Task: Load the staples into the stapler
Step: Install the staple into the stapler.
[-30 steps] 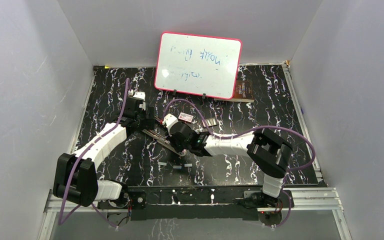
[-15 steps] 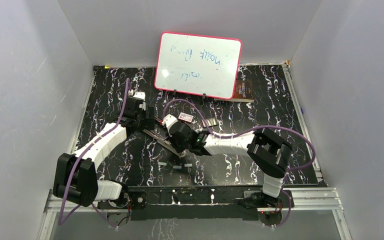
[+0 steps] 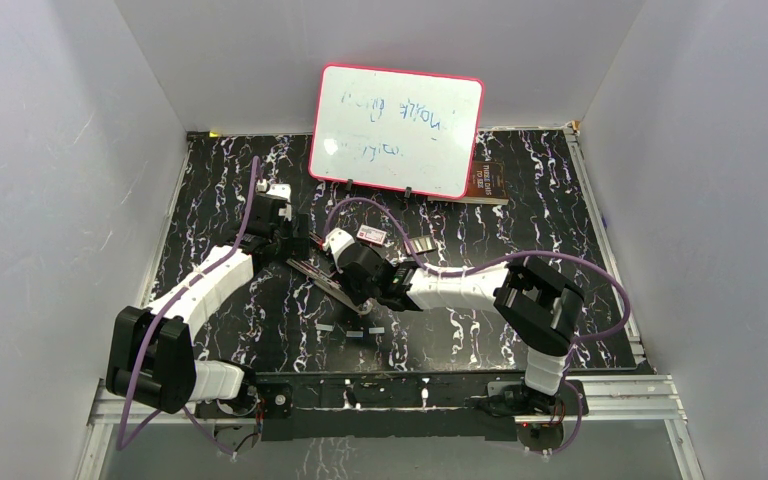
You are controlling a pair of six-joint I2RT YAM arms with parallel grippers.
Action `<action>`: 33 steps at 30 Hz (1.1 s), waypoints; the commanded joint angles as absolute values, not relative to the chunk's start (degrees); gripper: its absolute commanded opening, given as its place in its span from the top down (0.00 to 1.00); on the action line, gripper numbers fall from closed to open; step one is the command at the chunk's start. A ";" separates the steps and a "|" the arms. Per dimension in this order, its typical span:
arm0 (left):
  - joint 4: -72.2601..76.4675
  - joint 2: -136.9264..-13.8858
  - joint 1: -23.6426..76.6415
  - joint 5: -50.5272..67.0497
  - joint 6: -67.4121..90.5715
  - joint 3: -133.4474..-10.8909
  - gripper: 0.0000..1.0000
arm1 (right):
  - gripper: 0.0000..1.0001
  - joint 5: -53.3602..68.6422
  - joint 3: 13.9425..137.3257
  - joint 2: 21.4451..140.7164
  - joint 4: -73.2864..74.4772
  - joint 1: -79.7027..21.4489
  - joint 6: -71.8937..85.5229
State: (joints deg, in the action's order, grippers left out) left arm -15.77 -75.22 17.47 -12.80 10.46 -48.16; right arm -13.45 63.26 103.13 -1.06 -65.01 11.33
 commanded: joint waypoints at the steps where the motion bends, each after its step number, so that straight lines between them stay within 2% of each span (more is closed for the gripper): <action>1: -15.76 -73.92 17.75 -12.43 9.93 -47.60 0.10 | 1.00 -14.41 64.38 100.24 -5.21 -65.21 10.29; 33: -15.67 -73.83 17.75 -12.53 9.76 -47.58 0.10 | 1.00 -12.26 64.47 100.58 -4.22 -65.17 10.20</action>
